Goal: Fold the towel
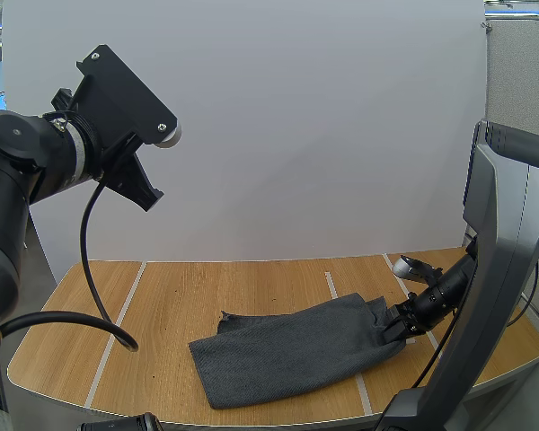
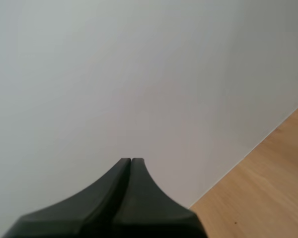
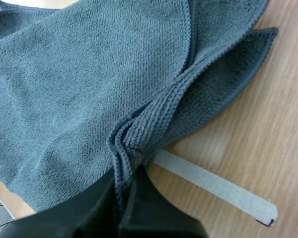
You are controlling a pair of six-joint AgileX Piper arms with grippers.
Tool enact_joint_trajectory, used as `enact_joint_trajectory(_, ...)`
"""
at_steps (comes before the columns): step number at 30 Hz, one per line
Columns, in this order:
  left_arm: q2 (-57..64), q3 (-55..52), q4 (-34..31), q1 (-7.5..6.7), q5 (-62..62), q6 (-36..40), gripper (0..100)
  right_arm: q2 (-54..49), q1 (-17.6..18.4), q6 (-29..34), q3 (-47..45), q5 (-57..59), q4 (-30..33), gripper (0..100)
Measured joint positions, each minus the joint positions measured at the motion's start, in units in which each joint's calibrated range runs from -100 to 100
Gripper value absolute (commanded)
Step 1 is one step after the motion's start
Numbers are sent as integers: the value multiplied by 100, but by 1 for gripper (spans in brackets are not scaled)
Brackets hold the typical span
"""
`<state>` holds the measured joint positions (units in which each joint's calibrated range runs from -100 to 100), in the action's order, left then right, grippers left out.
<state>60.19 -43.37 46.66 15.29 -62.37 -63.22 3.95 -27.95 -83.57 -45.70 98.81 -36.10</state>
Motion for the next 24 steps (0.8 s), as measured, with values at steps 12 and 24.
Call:
enact_joint_trajectory(12, -415, -26, -26, 0, -2948, 611, 0, 0, 0, -14, 0, 0, 0, 0)
enact_joint_trajectory(24, -3237, -311, -533, 0, -3609, 557, 17, 0, 0, -93, 0, 0, 0, 0)
